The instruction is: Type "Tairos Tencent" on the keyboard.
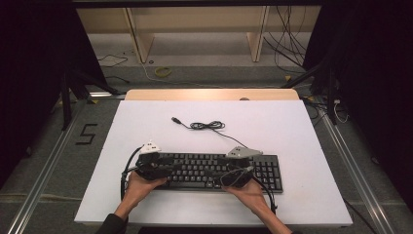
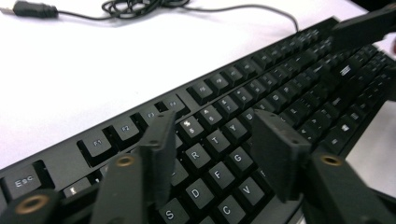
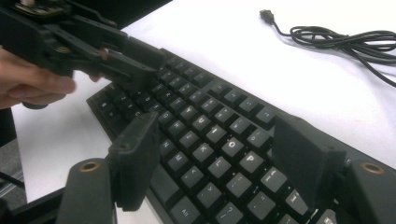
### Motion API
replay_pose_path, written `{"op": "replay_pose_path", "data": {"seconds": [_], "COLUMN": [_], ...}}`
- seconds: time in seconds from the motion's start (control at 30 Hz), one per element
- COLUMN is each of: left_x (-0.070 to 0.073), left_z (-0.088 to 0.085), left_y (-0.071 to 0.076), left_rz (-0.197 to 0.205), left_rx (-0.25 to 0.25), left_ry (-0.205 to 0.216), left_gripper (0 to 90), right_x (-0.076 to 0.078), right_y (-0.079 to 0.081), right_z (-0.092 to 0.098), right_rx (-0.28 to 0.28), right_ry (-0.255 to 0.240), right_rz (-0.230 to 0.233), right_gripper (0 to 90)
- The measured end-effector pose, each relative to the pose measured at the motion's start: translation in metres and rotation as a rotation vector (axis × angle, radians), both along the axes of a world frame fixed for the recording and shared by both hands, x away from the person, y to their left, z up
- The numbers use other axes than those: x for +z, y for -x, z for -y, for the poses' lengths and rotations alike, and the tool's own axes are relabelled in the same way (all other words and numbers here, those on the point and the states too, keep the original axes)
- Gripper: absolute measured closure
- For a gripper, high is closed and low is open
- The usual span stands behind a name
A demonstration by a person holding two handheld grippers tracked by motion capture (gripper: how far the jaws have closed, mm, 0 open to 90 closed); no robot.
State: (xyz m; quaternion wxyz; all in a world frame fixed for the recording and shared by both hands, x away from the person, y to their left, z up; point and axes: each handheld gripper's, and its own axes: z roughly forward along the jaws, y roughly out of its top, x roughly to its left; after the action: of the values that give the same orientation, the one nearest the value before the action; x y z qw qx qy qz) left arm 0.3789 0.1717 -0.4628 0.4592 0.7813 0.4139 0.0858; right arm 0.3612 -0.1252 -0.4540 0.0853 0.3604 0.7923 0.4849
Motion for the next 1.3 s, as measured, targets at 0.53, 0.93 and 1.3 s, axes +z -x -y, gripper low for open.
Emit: {"op": "replay_pose_path", "data": {"seconds": [0.53, 0.93, 1.3], "left_x": [0.007, 0.008, 0.005], "left_z": [-0.015, -0.025, -0.031], "left_y": [0.014, 0.025, 0.032], "left_rz": [0.069, 0.094, 0.093], "left_rx": [0.024, 0.042, 0.042], "left_ry": [0.107, 0.138, 0.128], "left_gripper": [28.9, 26.3, 26.6], "right_x": [-0.003, -0.009, -0.016], "right_y": [-0.016, -0.026, -0.030], "right_z": [-0.016, -0.029, -0.036], "right_rx": [0.011, 0.014, 0.001], "right_ry": [0.043, 0.108, 0.180], "right_rz": [-0.012, -0.033, -0.057], "right_gripper": [59.8, 81.2, 90.0]}}
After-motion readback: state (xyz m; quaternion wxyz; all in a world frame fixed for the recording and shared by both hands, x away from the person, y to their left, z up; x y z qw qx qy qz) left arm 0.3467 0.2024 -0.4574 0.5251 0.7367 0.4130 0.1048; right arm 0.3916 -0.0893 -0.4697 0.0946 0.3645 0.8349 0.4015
